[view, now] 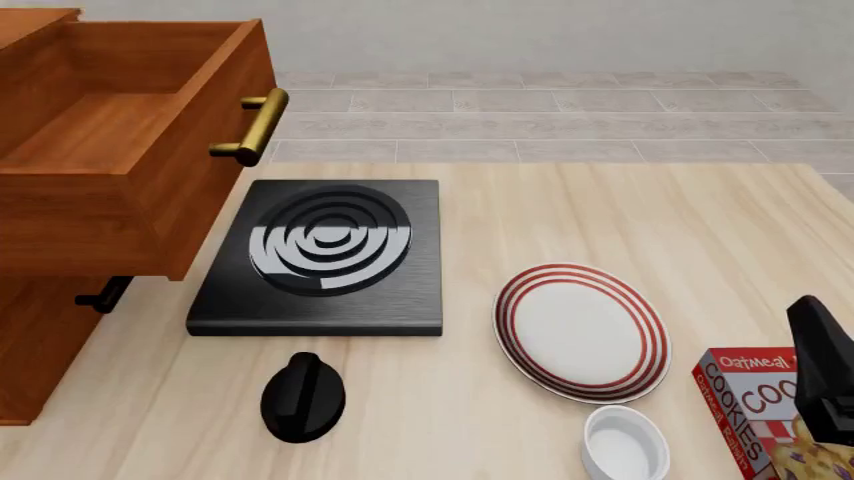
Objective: Pick the akita bowl in the top layer of the wooden cabinet and place it on the plate.
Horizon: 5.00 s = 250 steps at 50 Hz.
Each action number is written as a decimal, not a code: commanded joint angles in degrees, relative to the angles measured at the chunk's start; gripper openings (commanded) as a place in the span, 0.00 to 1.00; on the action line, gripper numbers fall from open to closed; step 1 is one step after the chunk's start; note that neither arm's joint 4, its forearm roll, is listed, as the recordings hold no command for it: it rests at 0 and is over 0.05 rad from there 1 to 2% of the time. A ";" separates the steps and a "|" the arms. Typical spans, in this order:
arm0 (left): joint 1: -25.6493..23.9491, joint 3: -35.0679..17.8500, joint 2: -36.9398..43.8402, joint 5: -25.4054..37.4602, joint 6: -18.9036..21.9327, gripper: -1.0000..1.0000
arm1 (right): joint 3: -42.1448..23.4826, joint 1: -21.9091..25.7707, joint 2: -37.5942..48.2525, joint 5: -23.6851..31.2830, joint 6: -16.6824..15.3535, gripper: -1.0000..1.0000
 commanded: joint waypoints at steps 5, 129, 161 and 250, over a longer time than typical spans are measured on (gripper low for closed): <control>-3.83 -4.77 1.58 0.35 1.54 0.00 | -0.01 0.25 0.00 0.00 -0.13 1.00; -37.46 -5.12 20.62 -12.82 11.85 0.00 | -0.65 1.53 0.00 -1.42 -0.88 1.00; -44.64 -5.48 27.56 -11.45 12.93 0.00 | -1.05 2.14 0.00 -1.51 -0.93 1.00; -49.14 -15.79 47.02 -9.50 -6.73 0.00 | -0.53 1.99 -0.01 -2.09 -0.69 1.00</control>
